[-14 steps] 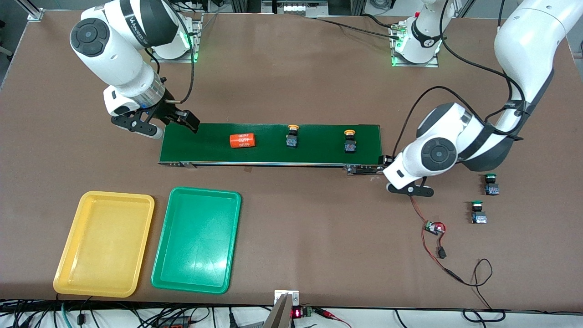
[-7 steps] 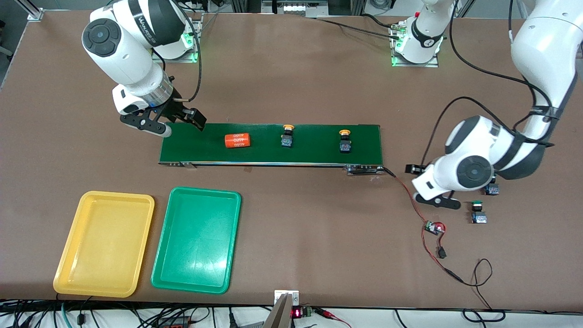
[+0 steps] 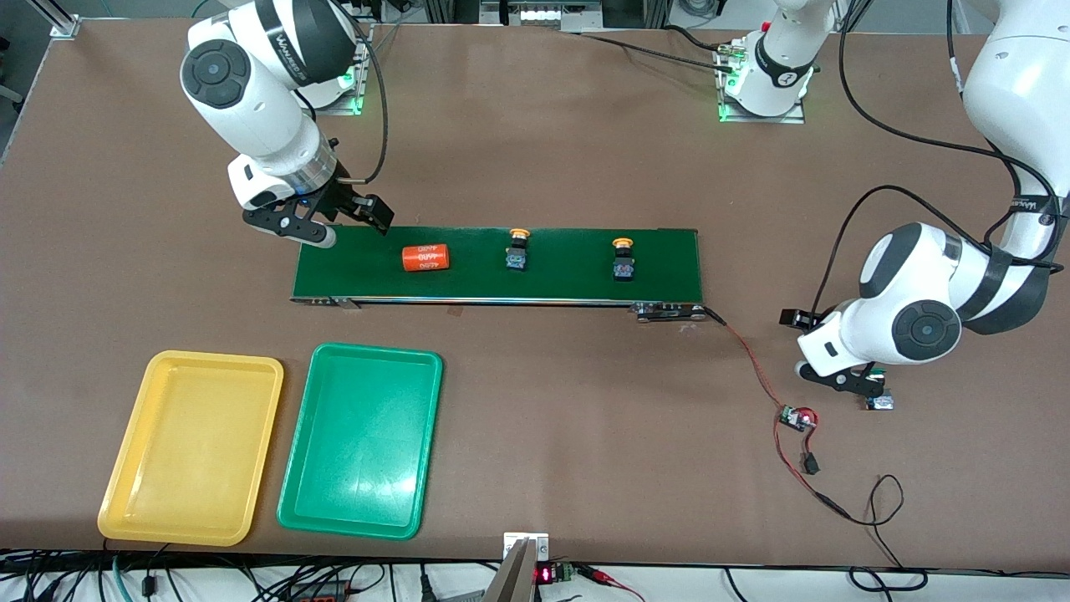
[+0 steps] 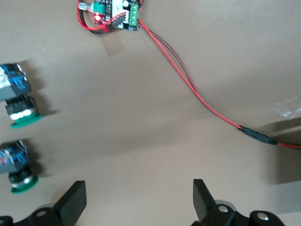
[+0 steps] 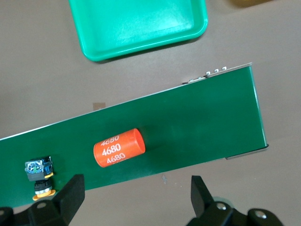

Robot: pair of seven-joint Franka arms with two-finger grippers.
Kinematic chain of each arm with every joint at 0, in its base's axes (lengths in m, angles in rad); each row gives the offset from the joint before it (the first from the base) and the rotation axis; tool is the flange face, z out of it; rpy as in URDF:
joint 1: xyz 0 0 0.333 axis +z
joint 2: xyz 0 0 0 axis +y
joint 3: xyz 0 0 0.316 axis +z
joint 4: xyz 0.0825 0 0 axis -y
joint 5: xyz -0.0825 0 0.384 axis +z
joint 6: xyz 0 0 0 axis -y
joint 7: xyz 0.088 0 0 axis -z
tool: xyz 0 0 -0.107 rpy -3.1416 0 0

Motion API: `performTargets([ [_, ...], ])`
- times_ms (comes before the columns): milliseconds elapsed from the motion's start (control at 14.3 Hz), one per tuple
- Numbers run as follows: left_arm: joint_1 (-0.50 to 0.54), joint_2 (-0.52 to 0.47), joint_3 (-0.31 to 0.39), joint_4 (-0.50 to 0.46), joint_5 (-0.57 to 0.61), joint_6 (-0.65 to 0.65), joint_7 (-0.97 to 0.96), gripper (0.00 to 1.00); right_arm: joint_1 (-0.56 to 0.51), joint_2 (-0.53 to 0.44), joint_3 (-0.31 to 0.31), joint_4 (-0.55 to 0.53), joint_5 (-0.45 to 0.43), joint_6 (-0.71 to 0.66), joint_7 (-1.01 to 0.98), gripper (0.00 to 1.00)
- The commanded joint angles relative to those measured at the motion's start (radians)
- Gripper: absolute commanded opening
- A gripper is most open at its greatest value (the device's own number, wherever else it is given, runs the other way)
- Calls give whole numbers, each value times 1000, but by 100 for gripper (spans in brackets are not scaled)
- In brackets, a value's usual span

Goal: Sort buttons by color to trays
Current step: 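Reach the second orange cylinder with the left gripper while the right gripper hovers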

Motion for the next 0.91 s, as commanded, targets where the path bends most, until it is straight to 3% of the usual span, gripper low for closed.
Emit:
performTargets([
  [0,-55,-44,123,3,-41,40,141,100,10,-10,52,-51,-7,70,91,100],
  [140,-106,-78,257,-6,-125,67,268,100,10,-10,67,-85,-11,119,91,100],
  [349,-157,-127,425,-41,-201,67,412,100,19,13,70,-90,-86,140,83,100],
  [559,-172,-176,542,-103,-203,98,419,100,21,41,76,-90,-119,195,83,100],
  [839,-183,-276,662,-288,-207,190,420,100,36,66,76,-91,-162,225,83,100],
])
